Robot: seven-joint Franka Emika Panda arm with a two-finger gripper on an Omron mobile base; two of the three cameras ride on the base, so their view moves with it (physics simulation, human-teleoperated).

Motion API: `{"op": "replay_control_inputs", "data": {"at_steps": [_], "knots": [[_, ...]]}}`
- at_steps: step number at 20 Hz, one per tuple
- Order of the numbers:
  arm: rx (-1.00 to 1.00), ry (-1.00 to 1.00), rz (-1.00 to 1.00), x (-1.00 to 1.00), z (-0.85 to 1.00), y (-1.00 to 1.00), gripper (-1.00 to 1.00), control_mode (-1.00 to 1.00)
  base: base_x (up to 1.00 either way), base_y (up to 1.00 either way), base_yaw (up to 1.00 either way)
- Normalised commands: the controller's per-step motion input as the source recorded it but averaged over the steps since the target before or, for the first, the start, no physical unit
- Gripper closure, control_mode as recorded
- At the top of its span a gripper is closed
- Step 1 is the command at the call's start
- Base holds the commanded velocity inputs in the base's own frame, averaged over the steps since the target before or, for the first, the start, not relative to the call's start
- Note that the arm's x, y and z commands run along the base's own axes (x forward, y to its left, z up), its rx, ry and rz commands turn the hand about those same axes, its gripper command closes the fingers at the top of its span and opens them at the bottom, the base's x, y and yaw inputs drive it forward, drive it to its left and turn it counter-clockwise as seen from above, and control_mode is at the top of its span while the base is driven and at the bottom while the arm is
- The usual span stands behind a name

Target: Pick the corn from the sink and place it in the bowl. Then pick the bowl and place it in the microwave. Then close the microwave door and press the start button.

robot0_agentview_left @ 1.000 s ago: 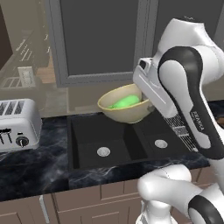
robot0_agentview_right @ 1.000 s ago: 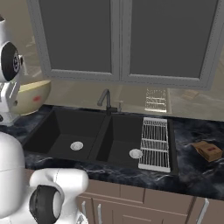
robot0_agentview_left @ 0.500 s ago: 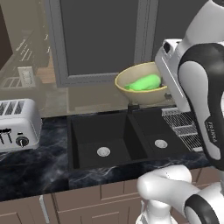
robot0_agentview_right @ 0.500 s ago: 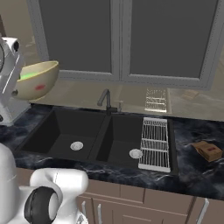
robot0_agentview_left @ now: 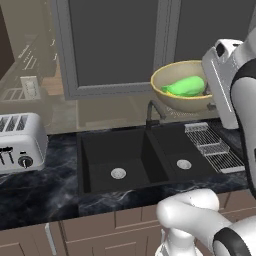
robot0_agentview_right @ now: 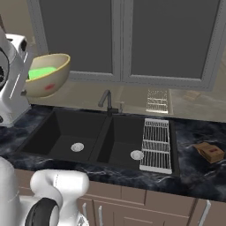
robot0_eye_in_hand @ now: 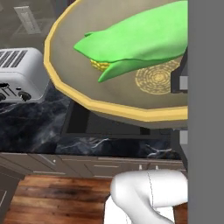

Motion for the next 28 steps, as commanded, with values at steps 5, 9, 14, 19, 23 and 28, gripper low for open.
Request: {"op": "replay_control_inputs", "data": {"at_steps": [5,9,14,19,23,28], "knots": [[0.02,-0.19,0.0,-0.24,0.0,-0.2,1.0,-1.0,0.0,0.0,0.0],[0.0,0.0,0.0,-0.04,0.0,-0.01,1.0,-1.0,0.0,0.0,0.0],[0.0,0.0,0.0,0.0,0.0,0.0,1.0,-1.0,0.0,0.0,0.0],[0.0,0.0,0.0,0.0,0.0,0.0,1.0,1.0,0.0,0.0,0.0],[0.0,0.0,0.0,0.0,0.0,0.0,1.0,1.0,-0.34,-0.06,0.0],[0.0,0.0,0.0,0.0,0.0,0.0,1.0,1.0,-0.69,0.0,0.0]]}}
